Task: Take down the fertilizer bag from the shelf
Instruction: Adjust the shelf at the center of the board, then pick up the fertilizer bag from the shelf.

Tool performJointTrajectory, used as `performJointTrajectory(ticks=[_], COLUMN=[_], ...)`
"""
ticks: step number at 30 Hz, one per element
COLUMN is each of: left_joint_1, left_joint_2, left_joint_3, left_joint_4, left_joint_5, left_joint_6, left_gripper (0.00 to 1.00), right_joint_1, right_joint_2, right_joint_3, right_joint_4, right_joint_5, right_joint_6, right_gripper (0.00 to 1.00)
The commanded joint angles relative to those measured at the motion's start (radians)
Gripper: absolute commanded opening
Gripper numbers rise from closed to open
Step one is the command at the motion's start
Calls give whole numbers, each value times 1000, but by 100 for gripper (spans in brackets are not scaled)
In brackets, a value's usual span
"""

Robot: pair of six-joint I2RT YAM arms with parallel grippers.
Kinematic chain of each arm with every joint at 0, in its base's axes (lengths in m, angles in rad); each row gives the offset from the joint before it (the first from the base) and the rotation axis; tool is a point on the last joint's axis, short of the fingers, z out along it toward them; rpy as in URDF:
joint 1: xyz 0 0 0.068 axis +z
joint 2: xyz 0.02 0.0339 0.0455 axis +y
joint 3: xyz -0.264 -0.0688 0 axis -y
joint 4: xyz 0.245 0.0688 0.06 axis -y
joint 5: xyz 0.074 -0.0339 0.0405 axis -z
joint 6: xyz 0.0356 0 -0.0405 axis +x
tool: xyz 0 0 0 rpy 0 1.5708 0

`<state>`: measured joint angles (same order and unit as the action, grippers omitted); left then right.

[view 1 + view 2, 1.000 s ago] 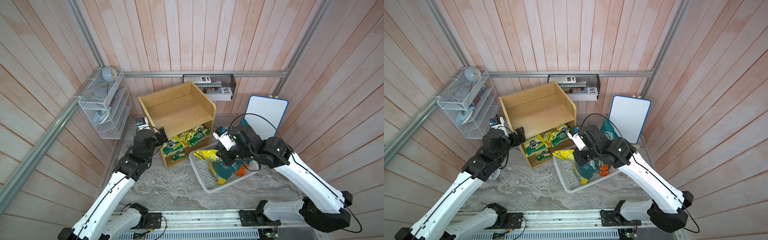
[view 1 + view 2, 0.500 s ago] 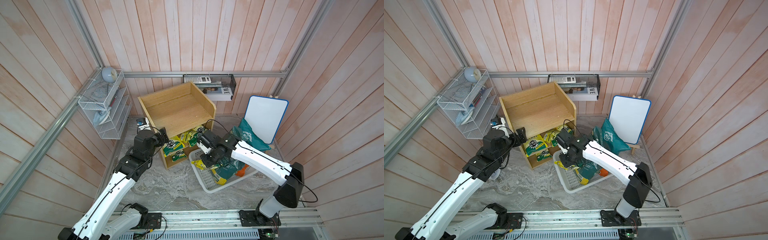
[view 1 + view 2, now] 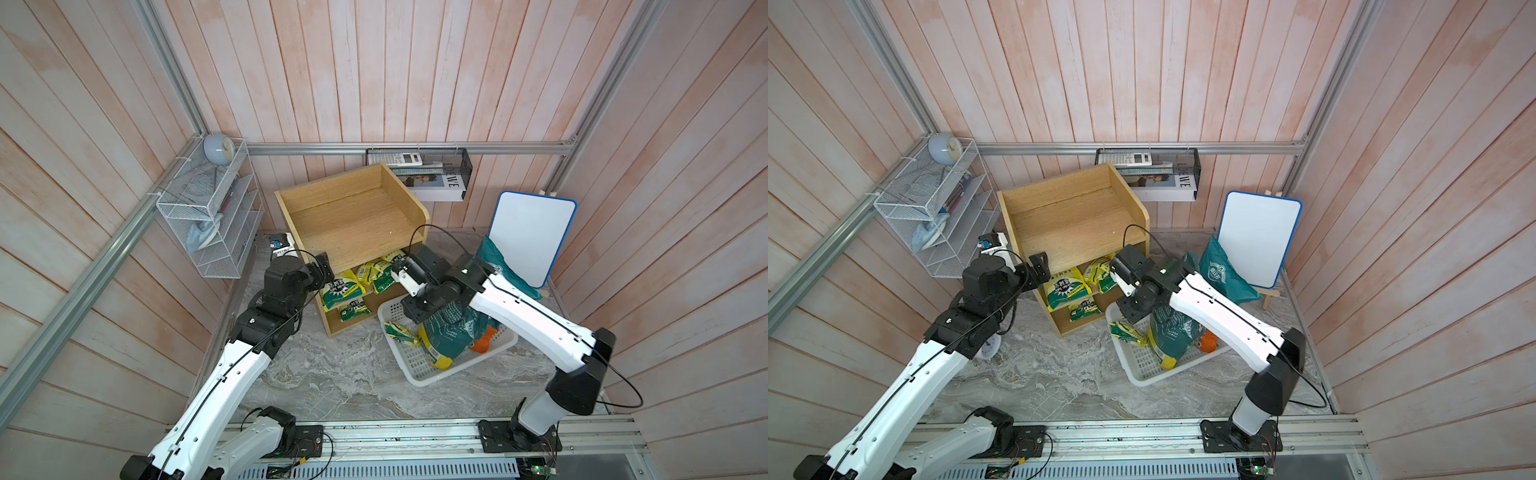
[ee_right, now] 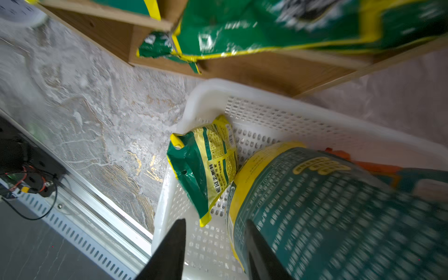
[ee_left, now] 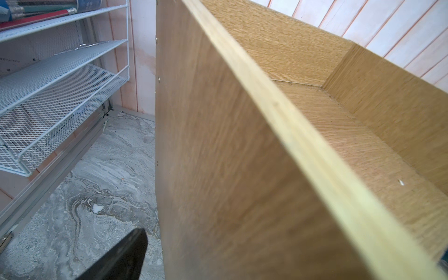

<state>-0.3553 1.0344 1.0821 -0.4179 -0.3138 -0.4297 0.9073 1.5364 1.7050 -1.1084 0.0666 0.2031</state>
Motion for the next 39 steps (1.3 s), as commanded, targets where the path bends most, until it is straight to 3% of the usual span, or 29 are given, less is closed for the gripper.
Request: performJointTrajectory(ticks=[1, 3, 7, 11, 16, 19, 22, 26, 29, 32, 39], left_joint_1=[35, 49, 66, 70, 70, 70, 70, 72, 73, 73, 76], left_joint_2=[110, 141, 195, 187, 50, -70, -166, -216, -220, -227, -238], left_joint_3=[35, 56, 93, 105, 28, -21, -42, -37, -43, -54, -71], left_joint_4=[110, 113, 119, 63, -55, -136, -211, -297, -320, -313, -277], left_joint_5=[39, 63, 95, 92, 57, 40, 44, 57, 53, 53, 58], left_joint_6=[15, 13, 13, 19, -9, -37, -58, -62, -61, -75, -92], left_gripper=[100, 100, 100, 100, 100, 100, 100, 100, 99, 100, 100], right_joint_1=[2, -2, -4, 15, 71, 121, 170, 202, 227, 223, 180], right_joint_2=[-160, -242, -327, -278, -184, -111, -39, 39, 59, 56, 99], right_joint_3=[-132, -209, -294, -303, -338, -307, -234, -183, -263, -379, -437], right_joint_4=[197, 281, 383, 383, 470, 490, 464, 477, 638, 802, 992], right_joint_5=[111, 136, 44, -46, -47, 3, 61, 109, 269, 295, 311], right_joint_6=[-41, -44, -31, -32, -93, -205, -380, -622, -797, -1006, -1119], right_gripper=[48, 50, 50, 51, 56, 59, 69, 72, 72, 72, 72])
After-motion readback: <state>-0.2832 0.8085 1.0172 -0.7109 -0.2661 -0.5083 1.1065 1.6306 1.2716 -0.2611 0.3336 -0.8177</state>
